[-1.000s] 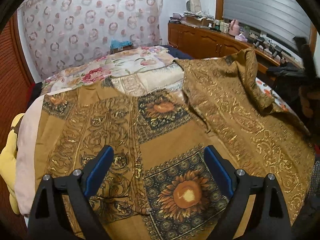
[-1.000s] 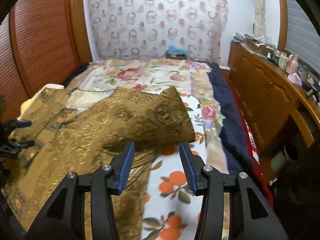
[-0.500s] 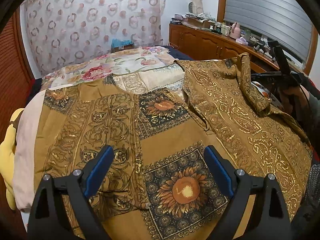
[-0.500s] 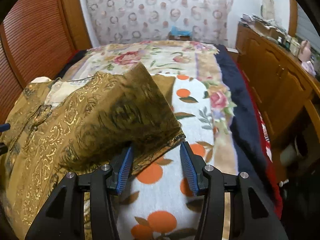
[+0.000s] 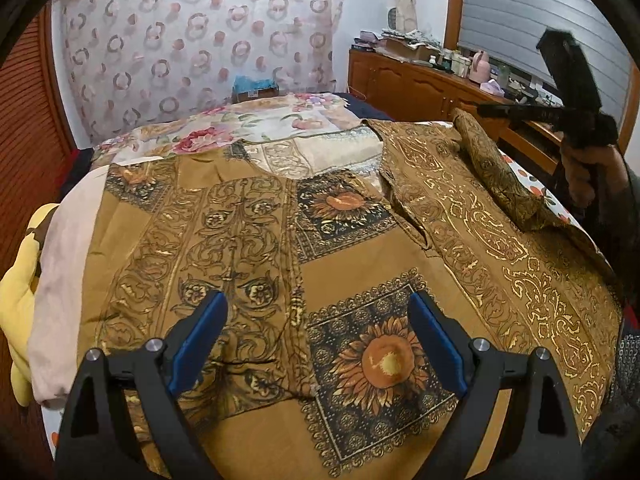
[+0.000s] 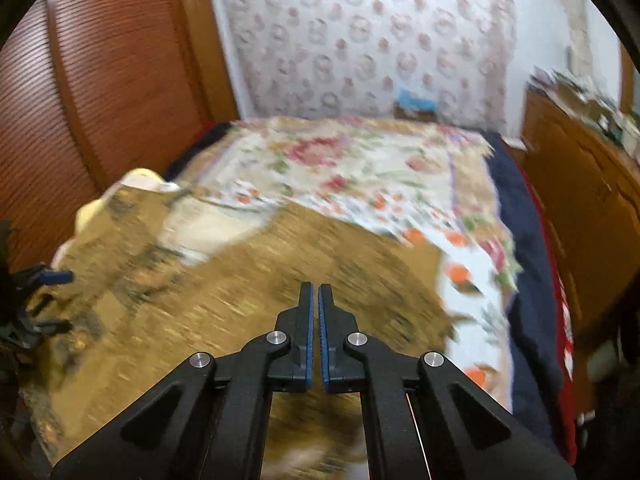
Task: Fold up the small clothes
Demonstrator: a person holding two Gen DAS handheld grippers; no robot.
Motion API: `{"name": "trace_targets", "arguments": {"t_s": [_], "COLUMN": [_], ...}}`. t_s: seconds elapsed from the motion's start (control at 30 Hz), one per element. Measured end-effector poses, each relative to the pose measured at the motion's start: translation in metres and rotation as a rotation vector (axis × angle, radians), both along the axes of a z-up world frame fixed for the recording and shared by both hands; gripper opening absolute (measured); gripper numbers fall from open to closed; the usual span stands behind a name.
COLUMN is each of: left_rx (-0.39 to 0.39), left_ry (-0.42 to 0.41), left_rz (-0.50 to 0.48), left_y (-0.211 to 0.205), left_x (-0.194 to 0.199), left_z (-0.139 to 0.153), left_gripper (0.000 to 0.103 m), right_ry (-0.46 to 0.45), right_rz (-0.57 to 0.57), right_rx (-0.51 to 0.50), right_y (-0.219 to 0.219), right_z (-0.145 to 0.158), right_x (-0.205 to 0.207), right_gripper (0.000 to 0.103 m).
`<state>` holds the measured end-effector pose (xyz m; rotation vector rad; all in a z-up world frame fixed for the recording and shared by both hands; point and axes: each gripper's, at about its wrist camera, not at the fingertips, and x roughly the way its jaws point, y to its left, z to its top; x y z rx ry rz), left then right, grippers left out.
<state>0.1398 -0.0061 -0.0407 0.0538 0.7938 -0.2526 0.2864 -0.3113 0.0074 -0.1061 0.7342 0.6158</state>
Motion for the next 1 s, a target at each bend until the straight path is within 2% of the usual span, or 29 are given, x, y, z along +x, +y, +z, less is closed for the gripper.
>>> {"name": "trace_targets", "arguments": {"t_s": [0.13, 0.27, 0.47, 0.53, 0.63, 0.73, 0.87, 0.9, 0.97, 1.0], "left_rx": [-0.005, -0.011, -0.014, -0.018, -0.027, -0.023, -0.029, -0.031, -0.034, -0.035], "left_ry": [-0.006, -0.019, -0.022, -0.026, -0.023, -0.021, -0.013, -0.012, -0.011, -0.009], "left_rz": [0.013, 0.018, 0.005, 0.000, -0.002, -0.001, 0.012, 0.015, 0.021, 0.023], "left_y": [0.005, 0.008, 0.003, 0.001, 0.001, 0.001, 0.006, 0.008, 0.010, 0.010], "left_x": [-0.004, -0.008, -0.016, -0.020, -0.022, -0.024, -0.023, -0.023, -0.023, -0.023], "left_z": [0.002, 0.004, 0.004, 0.004, 0.003, 0.002, 0.000, -0.001, -0.002, -0.003], "left_gripper": [0.092, 0.092, 0.092, 0.092, 0.092, 0.092, 0.092, 0.092, 0.092, 0.092], "right_ry": [-0.060, -0.062, -0.019, -0.003, 0.035, 0.072, 0.126, 0.113, 0.108, 0.097], "right_rz": [0.071, 0.030, -0.097, -0.129, -0.181, -0.238, -0.279, -0.279, -0.260, -0.244], "right_rx": [-0.020, -0.047, -0.131, -0.143, -0.149, -0.168, -0.126, -0.120, -0.115, -0.110], "right_y": [0.039, 0.043, 0.015, 0.004, -0.014, -0.030, -0.044, -0.044, -0.040, -0.037], "right_z": [0.023, 0.025, 0.000, -0.009, -0.026, -0.042, -0.055, -0.055, -0.055, -0.053], "right_x": [-0.011, -0.014, -0.023, -0.028, -0.028, -0.015, 0.000, 0.001, 0.004, 0.004], "right_gripper": [0.000, 0.003, 0.029, 0.043, 0.047, 0.048, 0.048, 0.048, 0.037, 0.019]}}
